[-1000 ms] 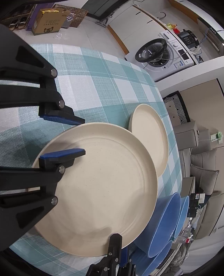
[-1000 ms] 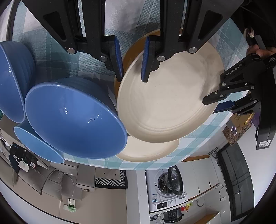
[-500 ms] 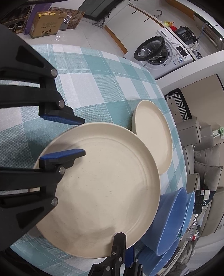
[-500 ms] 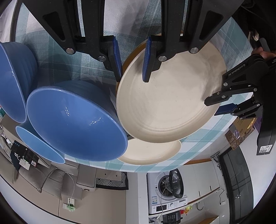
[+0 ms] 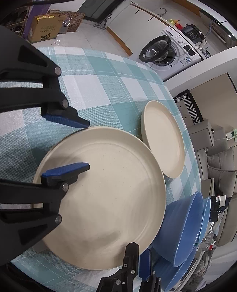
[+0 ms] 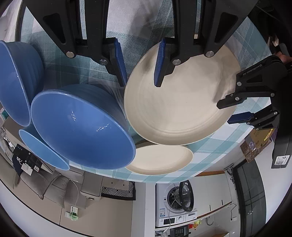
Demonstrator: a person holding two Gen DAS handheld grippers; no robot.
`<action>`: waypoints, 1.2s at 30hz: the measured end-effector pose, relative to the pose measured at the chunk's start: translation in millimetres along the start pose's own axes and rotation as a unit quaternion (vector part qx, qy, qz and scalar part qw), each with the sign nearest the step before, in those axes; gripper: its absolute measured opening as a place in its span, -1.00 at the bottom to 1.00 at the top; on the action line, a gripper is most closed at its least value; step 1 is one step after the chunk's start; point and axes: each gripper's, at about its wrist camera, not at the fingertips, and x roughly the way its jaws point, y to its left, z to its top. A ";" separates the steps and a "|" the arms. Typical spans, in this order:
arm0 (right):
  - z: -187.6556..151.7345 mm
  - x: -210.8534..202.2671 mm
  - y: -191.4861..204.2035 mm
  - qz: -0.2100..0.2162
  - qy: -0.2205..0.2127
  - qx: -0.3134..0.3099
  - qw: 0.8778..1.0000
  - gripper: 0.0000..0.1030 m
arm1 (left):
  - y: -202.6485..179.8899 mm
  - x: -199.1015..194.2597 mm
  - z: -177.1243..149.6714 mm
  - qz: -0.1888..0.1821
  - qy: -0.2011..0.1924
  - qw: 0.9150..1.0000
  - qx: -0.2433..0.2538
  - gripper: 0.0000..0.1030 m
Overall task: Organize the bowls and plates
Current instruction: 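Lower the held plate onto the other cream plate and open both grippers, then withdraw both grippers from the stacked plates toward the remaining cream plate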
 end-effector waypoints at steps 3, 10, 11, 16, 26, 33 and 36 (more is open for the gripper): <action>-0.4 -0.8 -1.4 0.004 -0.001 0.000 1.000 -0.35 | 0.3 0.2 -0.1 -0.005 0.000 1.000 -0.001 -0.14; -0.9 -5.8 -1.8 0.023 -0.011 0.000 1.000 -0.06 | 7.2 0.4 0.7 -0.032 0.001 0.999 -0.020 0.03; -0.5 -7.6 -1.2 0.026 -0.015 -0.001 1.000 -0.04 | 8.9 -0.6 1.1 -0.036 0.000 0.999 -0.024 0.03; 1.6 -19.0 0.2 0.047 -0.040 0.004 0.998 0.47 | 17.6 -7.2 2.7 -0.055 -0.011 0.997 -0.046 0.09; 9.5 -48.8 1.4 0.048 -0.101 0.007 0.994 0.97 | 33.7 -24.2 7.1 -0.065 -0.044 0.993 -0.091 0.73; 14.8 -61.5 -6.5 0.054 -0.117 0.019 0.992 0.99 | 46.5 -30.1 9.1 -0.056 -0.060 0.990 -0.114 1.00; 16.8 -63.5 -7.3 0.053 -0.119 0.020 0.991 0.99 | 51.1 -33.7 9.4 -0.056 -0.066 0.989 -0.123 1.00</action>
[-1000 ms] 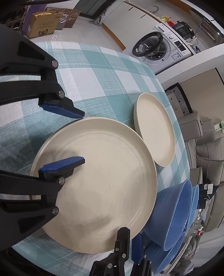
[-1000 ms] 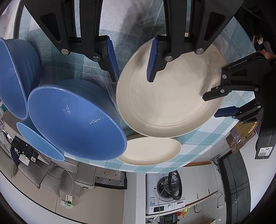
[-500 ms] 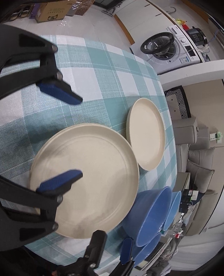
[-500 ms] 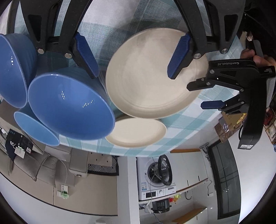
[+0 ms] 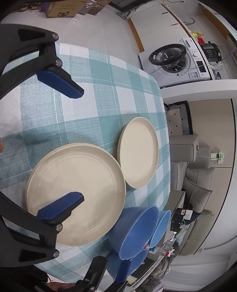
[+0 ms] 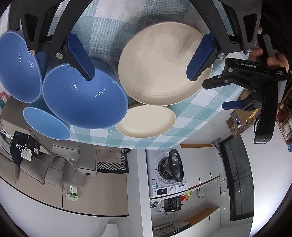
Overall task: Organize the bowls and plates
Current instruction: 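Withdraw both grippers from the stacked plates toward the remaining cream plate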
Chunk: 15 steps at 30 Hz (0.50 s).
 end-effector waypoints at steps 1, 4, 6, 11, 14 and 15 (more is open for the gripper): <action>0.7 -1.0 -0.3 0.001 -0.001 0.001 1.000 0.99 | 1.0 -2.0 0.4 -0.004 -0.005 1.000 -0.001 1.00; 3.8 -3.1 -0.5 0.002 -0.004 0.002 1.000 0.99 | 2.4 -6.0 2.2 -0.010 -0.011 1.000 -0.004 1.00; 6.0 -4.4 -0.2 0.002 -0.008 0.000 1.000 0.99 | 2.9 -7.4 3.5 -0.003 -0.013 1.000 -0.006 1.00; 14.1 -5.3 -0.2 0.003 -0.012 -0.003 1.000 0.99 | 4.4 -7.8 5.7 0.011 -0.017 1.000 -0.006 1.00; 20.2 -7.3 1.2 0.002 -0.018 -0.007 1.000 0.99 | 6.9 -6.6 6.7 0.010 -0.016 1.000 -0.013 1.00; 22.9 -8.2 0.5 0.003 -0.020 -0.007 1.000 0.99 | 7.3 -6.3 7.1 0.013 -0.017 1.000 -0.014 1.00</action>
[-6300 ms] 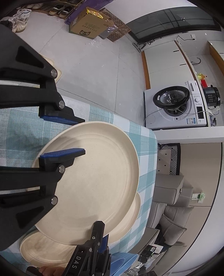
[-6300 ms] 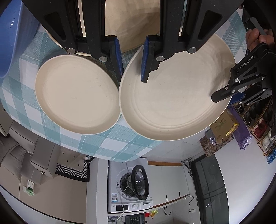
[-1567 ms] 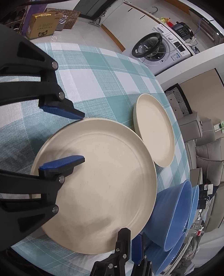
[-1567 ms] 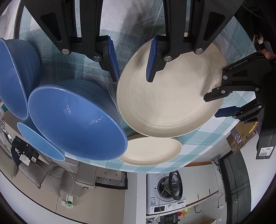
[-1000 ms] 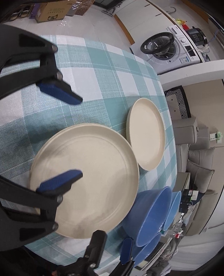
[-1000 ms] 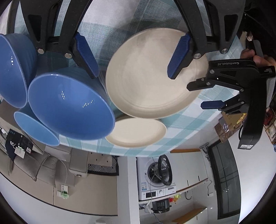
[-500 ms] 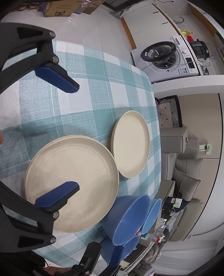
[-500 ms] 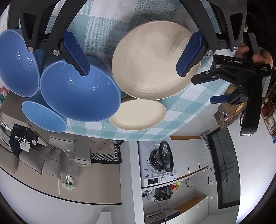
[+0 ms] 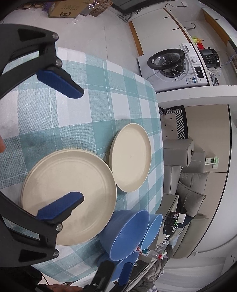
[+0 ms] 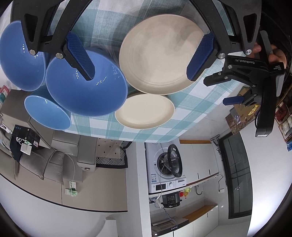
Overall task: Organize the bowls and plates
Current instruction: 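Withdraw both grippers from the stacked plates toward the remaining cream plate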
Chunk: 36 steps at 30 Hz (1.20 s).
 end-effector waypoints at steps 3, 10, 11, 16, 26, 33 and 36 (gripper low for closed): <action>7.4 -1.0 -4.8 0.014 0.002 0.013 1.000 0.99 | 2.9 -0.2 2.7 0.022 -0.004 1.000 -0.006 1.00; 31.6 -3.0 -22.1 0.019 0.002 0.038 0.999 0.99 | 11.0 -3.2 10.4 0.033 -0.010 0.999 -0.024 1.00; 35.4 -3.4 -24.9 0.019 0.002 0.041 0.999 0.99 | 12.0 -3.9 11.0 0.030 -0.012 0.999 -0.028 1.00; 51.8 -6.6 -30.4 0.002 -0.003 0.032 0.999 0.99 | 15.7 -3.7 21.2 0.019 -0.029 0.999 -0.034 1.00; 76.5 -3.6 -34.7 0.000 -0.002 0.017 1.000 0.99 | 18.2 5.3 43.7 0.020 -0.038 0.998 -0.035 1.00; 92.3 -1.6 -40.1 -0.006 -0.007 0.011 1.000 0.99 | 17.2 14.5 55.3 0.033 -0.045 0.998 -0.027 1.00; 100.3 1.7 -47.0 -0.006 -0.006 0.016 1.000 0.99 | 16.0 20.6 60.2 0.035 -0.039 0.998 -0.020 1.00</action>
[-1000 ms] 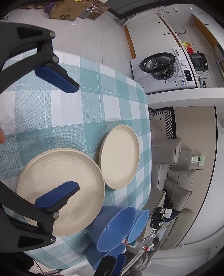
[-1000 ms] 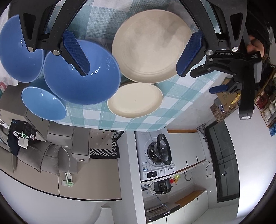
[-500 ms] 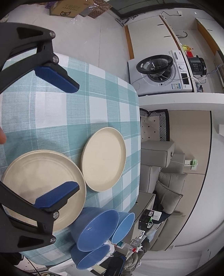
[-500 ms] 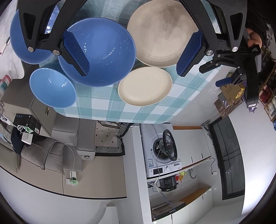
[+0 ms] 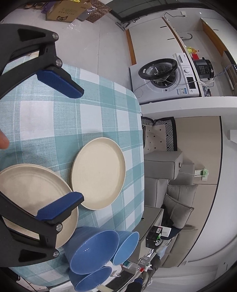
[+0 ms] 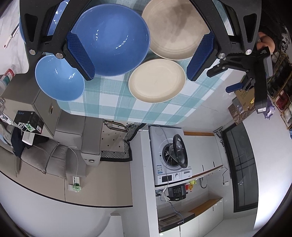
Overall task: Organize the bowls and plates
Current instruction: 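Withdraw both grippers from the stacked plates toward the remaining cream plate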
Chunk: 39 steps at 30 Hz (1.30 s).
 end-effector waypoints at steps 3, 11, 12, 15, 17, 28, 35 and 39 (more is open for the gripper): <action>6.6 4.4 -6.5 -0.002 0.000 0.004 1.000 0.99 | -1.0 6.3 5.2 0.005 0.008 1.000 0.000 1.00; 16.0 23.4 -27.0 -0.011 0.007 0.019 1.000 0.99 | -6.5 20.4 15.1 0.019 0.003 1.000 0.023 1.00; 16.7 25.1 -28.8 -0.012 0.009 0.022 1.000 0.99 | -4.9 22.9 16.6 0.017 0.006 1.000 0.017 1.00; 19.6 32.8 -33.4 -0.012 0.015 0.030 0.999 0.99 | 0.7 28.3 20.3 0.006 0.009 1.000 -0.004 1.00; 20.6 36.9 -34.4 -0.013 0.020 0.031 0.999 0.99 | 3.9 30.3 22.0 -0.003 0.007 1.000 -0.014 1.00; 47.1 44.7 -24.9 -0.024 0.028 0.007 0.999 0.99 | 22.9 38.2 35.5 0.001 0.010 0.999 -0.054 1.00; 73.0 67.5 -24.9 -0.022 0.040 -0.001 0.999 0.99 | 32.6 52.4 47.7 0.010 0.019 0.998 -0.065 1.00; 74.5 88.8 -25.7 -0.014 0.063 0.002 0.998 0.99 | 33.1 67.1 49.9 0.009 0.033 0.997 -0.069 1.00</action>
